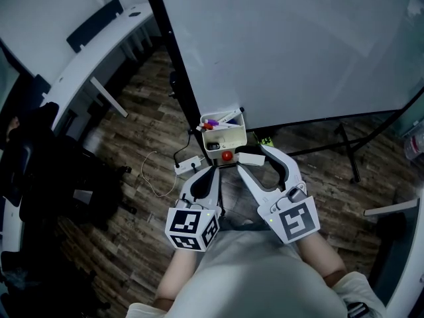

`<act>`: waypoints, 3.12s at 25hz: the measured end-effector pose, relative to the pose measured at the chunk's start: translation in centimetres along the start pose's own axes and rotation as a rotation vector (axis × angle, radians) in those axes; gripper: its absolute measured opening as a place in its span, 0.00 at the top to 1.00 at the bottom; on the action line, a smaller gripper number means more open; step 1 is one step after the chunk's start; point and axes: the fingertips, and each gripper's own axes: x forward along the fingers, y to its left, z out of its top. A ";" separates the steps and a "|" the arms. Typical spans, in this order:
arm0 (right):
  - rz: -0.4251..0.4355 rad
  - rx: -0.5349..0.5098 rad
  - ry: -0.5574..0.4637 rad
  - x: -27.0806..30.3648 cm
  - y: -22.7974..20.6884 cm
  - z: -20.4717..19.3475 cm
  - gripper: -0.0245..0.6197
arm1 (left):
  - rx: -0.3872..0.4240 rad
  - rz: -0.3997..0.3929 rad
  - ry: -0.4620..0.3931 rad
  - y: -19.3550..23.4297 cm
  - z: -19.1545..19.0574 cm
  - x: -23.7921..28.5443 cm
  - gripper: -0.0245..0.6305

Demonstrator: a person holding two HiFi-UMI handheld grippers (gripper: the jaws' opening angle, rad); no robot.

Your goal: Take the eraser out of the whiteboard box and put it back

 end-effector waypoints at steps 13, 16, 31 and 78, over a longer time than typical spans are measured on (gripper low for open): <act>0.044 -0.019 0.009 2.9 -0.4 0.1 0.62 | -0.021 0.044 0.001 1.8 0.6 0.4 0.95; 0.053 -0.015 0.006 3.6 -0.5 0.1 0.62 | -0.025 0.055 0.001 2.3 0.8 0.6 0.95; 0.076 -0.019 0.031 5.9 -1.9 -1.4 0.62 | -0.042 0.077 0.002 3.6 1.7 2.6 0.96; 0.176 0.072 0.257 8.3 -1.9 -11.0 0.63 | -0.055 0.082 0.020 4.9 1.9 5.5 0.96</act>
